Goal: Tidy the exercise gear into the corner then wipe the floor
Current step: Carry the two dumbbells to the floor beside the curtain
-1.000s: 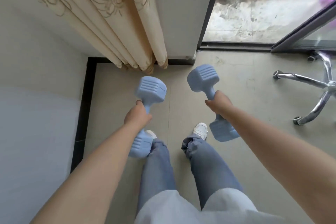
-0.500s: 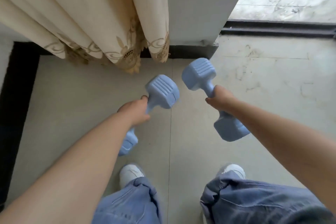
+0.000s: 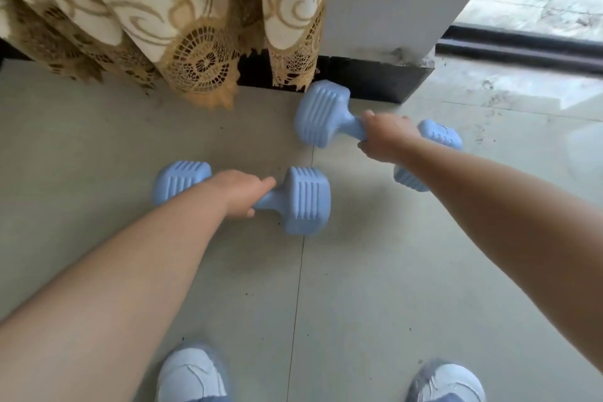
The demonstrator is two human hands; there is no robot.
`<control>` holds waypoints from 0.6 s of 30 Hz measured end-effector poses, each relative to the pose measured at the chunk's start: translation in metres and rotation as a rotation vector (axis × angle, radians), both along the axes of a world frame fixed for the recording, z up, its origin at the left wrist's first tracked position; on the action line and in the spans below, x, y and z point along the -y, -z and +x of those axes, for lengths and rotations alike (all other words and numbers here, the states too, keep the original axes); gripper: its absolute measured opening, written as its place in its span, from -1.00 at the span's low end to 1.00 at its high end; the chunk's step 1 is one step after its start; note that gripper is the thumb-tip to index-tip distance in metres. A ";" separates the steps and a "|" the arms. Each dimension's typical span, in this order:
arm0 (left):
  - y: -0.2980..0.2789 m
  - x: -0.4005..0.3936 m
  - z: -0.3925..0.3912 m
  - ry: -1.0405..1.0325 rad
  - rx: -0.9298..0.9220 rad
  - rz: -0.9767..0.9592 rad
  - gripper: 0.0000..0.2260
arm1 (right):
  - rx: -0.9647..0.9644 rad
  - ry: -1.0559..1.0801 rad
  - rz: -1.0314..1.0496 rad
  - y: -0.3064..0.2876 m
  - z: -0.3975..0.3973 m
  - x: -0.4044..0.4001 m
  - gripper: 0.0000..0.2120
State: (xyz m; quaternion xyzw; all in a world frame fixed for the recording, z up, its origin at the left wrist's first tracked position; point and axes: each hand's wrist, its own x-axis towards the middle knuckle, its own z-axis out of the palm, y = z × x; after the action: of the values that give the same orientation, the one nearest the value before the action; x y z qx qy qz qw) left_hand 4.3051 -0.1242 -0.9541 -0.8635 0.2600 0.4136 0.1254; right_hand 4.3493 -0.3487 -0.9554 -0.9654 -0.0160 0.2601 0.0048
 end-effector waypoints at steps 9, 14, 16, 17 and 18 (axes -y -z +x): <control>0.011 -0.009 -0.008 -0.064 0.017 0.009 -0.66 | 0.043 -0.270 -0.053 0.017 0.040 -0.023 -0.63; 0.009 -0.009 -0.010 -0.069 0.036 -0.007 -0.67 | 0.013 -0.257 -0.037 0.020 0.057 -0.033 -0.60; 0.010 -0.009 -0.010 -0.078 0.036 -0.014 -0.66 | -0.006 -0.241 -0.026 0.020 0.060 -0.035 -0.59; 0.010 -0.010 -0.010 -0.081 0.032 -0.017 -0.65 | -0.014 -0.244 -0.027 0.019 0.062 -0.036 -0.59; 0.012 -0.010 -0.009 -0.083 0.025 -0.021 -0.65 | -0.020 -0.254 -0.032 0.019 0.062 -0.036 -0.59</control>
State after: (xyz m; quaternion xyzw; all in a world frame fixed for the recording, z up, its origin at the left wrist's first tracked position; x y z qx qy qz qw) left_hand 4.2957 -0.1143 -0.9657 -0.8799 0.2266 0.4050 0.1021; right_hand 4.4118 -0.3131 -0.9745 -0.9529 -0.1342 0.2686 -0.0433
